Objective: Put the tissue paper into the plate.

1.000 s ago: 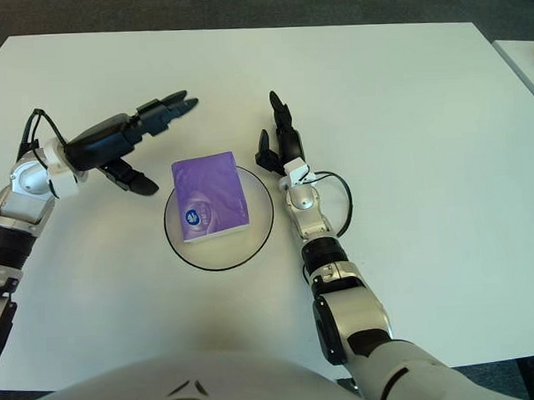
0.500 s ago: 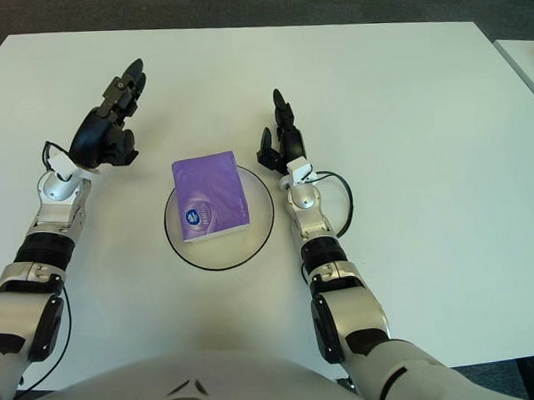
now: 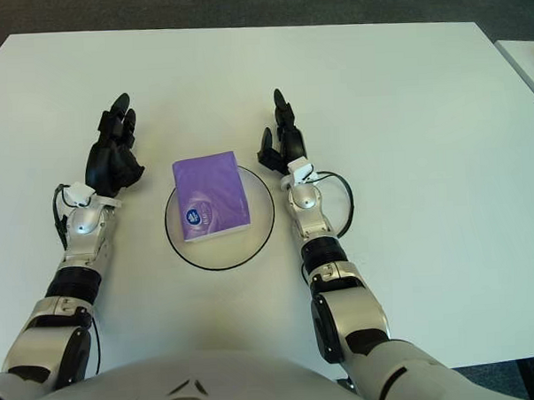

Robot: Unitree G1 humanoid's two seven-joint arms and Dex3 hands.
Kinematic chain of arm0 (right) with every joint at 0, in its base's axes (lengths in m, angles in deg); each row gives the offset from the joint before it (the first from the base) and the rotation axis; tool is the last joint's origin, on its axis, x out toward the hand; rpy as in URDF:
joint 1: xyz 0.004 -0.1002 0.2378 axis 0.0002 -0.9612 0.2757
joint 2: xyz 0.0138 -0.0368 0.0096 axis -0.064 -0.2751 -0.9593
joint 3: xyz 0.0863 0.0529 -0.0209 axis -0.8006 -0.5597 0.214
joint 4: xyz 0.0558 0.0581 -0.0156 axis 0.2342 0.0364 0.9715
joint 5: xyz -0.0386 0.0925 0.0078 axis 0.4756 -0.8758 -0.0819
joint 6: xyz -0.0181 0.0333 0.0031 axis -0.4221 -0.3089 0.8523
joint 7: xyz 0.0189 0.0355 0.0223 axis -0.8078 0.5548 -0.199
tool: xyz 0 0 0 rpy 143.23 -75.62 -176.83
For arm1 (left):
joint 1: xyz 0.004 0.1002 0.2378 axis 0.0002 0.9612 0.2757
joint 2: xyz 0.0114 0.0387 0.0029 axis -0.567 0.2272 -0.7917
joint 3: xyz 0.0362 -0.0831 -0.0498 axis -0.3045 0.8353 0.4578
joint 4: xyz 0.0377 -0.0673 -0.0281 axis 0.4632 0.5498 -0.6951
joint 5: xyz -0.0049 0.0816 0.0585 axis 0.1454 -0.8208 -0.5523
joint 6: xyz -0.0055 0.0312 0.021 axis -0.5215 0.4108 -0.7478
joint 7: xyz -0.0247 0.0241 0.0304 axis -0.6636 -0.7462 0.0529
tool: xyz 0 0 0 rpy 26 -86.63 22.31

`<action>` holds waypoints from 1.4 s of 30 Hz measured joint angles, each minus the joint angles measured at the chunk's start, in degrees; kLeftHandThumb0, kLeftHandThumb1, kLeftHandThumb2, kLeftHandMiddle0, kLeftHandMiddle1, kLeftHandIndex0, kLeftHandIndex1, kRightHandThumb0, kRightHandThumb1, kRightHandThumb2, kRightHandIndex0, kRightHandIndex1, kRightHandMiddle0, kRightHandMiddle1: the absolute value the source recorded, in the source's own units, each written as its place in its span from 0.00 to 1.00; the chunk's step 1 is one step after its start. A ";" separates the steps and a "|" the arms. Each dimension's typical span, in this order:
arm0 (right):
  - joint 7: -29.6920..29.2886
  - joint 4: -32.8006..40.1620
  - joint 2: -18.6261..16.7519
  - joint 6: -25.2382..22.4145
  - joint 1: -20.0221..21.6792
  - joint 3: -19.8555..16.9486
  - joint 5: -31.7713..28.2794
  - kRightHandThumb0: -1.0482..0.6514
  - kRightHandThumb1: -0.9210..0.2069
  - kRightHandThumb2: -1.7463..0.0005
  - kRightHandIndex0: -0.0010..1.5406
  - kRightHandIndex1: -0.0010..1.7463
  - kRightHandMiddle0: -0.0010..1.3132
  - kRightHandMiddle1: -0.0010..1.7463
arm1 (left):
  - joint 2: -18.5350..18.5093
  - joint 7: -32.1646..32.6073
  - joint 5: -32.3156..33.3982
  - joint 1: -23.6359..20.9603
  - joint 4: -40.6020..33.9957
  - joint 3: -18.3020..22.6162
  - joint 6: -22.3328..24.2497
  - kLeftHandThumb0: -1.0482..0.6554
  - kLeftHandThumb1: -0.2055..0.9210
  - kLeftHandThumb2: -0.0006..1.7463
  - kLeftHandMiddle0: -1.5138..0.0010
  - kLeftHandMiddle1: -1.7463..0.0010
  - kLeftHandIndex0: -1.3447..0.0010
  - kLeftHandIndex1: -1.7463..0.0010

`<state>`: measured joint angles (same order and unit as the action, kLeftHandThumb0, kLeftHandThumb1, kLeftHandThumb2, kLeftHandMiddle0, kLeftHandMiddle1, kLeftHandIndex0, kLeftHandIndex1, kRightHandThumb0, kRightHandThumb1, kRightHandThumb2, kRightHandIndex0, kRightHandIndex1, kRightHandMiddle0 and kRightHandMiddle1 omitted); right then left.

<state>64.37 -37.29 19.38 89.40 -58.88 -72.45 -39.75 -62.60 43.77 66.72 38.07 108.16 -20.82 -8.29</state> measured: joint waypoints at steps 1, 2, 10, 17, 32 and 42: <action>0.06 0.00 0.00 0.01 0.00 -0.04 -0.13 0.09 0.00 0.39 0.00 0.00 0.00 0.00 | 0.52 1.14 -0.63 0.14 -0.48 0.17 0.59 0.06 1.00 0.64 0.88 0.98 1.00 0.67; 0.09 0.00 0.00 0.03 0.00 -0.06 -0.23 0.09 0.00 0.39 0.00 0.00 0.00 0.00 | 0.97 2.09 -1.08 0.24 -0.85 0.26 1.13 0.06 1.00 0.64 0.88 0.98 1.00 0.66; 0.64 0.01 -0.05 0.16 0.00 -0.23 -0.82 0.09 0.00 0.39 0.00 0.00 0.00 0.00 | 3.10 8.13 -5.52 0.92 -2.73 0.59 3.64 0.10 1.00 0.65 0.87 0.98 1.00 0.67; 0.91 0.06 -0.07 0.16 -0.04 -0.31 -0.90 0.09 0.00 0.39 0.00 0.00 0.00 0.00 | 3.40 11.37 -8.50 1.87 -4.16 0.71 4.63 0.13 1.00 0.64 0.88 0.99 1.00 0.69; 1.37 1.34 -0.11 -0.07 -0.82 -0.34 -1.05 0.10 0.00 0.39 0.00 0.00 0.00 0.00 | 3.71 15.57 -13.42 4.21 -7.44 0.51 9.09 0.15 1.00 0.59 0.93 1.00 1.00 0.76; 1.41 3.45 -0.32 -0.06 -2.16 -0.33 -1.17 0.11 0.00 0.39 0.00 0.00 0.00 0.00 | 3.87 17.43 -14.40 4.46 -7.71 0.46 12.45 0.13 1.00 0.57 0.93 1.00 1.00 0.76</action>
<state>65.78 -33.83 19.06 89.34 -61.04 -72.78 -40.91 -58.73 61.19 52.32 42.52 100.45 -20.36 4.16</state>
